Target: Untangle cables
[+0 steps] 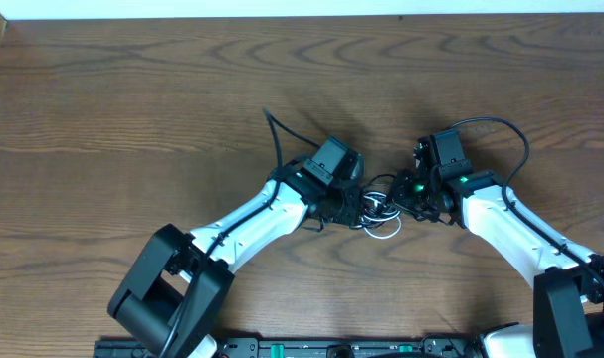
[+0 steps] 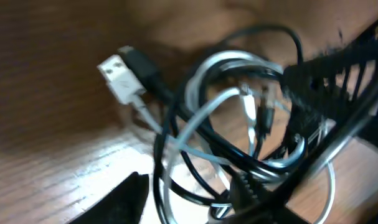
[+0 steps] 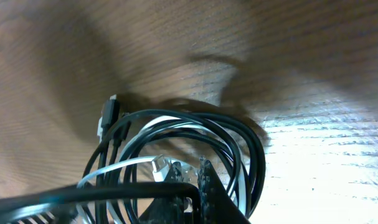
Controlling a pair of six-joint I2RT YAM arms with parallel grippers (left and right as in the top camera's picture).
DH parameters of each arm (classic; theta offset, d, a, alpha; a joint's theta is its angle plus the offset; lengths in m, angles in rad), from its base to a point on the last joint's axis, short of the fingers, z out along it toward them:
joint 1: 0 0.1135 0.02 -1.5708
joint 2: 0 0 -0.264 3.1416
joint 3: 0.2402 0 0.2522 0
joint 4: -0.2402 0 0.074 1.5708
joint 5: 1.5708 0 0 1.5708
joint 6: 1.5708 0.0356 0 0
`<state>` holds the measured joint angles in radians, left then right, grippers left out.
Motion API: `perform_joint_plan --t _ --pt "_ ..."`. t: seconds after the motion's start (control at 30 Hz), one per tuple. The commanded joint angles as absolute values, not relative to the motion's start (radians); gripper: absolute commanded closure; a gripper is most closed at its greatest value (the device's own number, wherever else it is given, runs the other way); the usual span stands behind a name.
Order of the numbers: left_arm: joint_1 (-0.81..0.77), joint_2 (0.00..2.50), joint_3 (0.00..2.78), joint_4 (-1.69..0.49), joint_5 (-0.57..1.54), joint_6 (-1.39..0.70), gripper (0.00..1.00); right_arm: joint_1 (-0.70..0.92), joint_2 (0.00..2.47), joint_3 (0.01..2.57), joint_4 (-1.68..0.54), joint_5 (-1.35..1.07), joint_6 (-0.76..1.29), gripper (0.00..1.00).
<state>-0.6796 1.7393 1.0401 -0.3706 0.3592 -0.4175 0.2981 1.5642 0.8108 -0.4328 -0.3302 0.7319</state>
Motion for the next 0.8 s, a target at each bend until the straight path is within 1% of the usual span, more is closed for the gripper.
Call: perform_joint_plan --t 0.0,0.03,0.2,0.5,0.6,0.63,0.77 --pt "-0.670 1.736 1.032 -0.360 0.341 -0.470 0.62 0.310 1.573 0.822 -0.438 -0.350 0.747 0.99" --pt "-0.670 1.736 1.032 -0.359 0.348 -0.470 0.64 0.310 1.573 0.822 -0.438 -0.350 0.747 0.99" --pt "-0.693 1.736 1.032 -0.373 0.387 -0.470 0.64 0.310 1.573 0.822 -0.438 -0.350 0.747 0.99" --pt "-0.736 1.740 1.031 -0.402 0.345 -0.469 0.64 0.310 1.573 0.822 -0.439 -0.351 0.747 0.99" --pt "-0.739 1.740 1.031 -0.403 0.319 -0.469 0.66 0.310 1.573 0.822 -0.439 -0.353 0.747 0.99" --pt "-0.738 1.740 1.031 -0.403 0.309 -0.469 0.68 0.310 1.573 0.822 -0.439 -0.355 0.747 0.99" --pt "-0.738 1.740 1.031 -0.403 0.267 -0.469 0.91 0.310 1.573 0.822 -0.446 -0.354 0.747 0.99"
